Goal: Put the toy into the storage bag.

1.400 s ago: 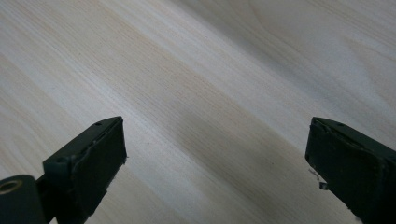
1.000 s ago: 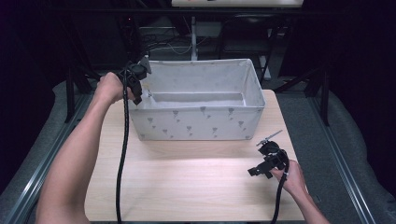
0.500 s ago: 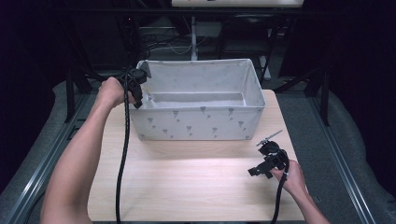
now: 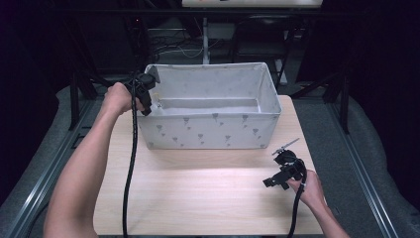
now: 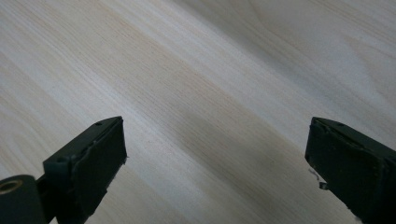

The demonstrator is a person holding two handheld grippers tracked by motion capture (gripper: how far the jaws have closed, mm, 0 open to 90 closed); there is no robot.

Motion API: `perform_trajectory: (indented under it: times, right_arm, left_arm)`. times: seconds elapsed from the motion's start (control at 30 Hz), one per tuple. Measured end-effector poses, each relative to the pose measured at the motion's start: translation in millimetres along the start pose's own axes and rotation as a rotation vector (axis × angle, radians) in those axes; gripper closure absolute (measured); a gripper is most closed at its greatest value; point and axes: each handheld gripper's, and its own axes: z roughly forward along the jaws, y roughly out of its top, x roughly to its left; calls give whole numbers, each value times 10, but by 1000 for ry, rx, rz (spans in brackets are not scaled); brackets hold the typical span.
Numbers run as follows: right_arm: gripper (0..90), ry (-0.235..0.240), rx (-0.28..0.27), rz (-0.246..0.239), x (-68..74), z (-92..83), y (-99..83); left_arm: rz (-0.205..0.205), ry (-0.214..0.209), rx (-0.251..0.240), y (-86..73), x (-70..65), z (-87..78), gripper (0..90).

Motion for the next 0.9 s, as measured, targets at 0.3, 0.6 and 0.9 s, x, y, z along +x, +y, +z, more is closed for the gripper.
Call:
perform_trajectory:
  times: [0.3, 0.6, 0.9]
  right_arm:
    - [48, -2, 0, 1, 0, -2, 0]
    - [48, -10, -5, 4, 10, -9, 0]
    - [48, -8, -14, 19, 11, -18, -9]
  left_arm:
    - [-31, 37, -118, -92, 0, -374, 484]
    - [-14, 50, -180, -353, -112, -714, 218]
    - [30, 48, -210, -750, -287, -820, 123]
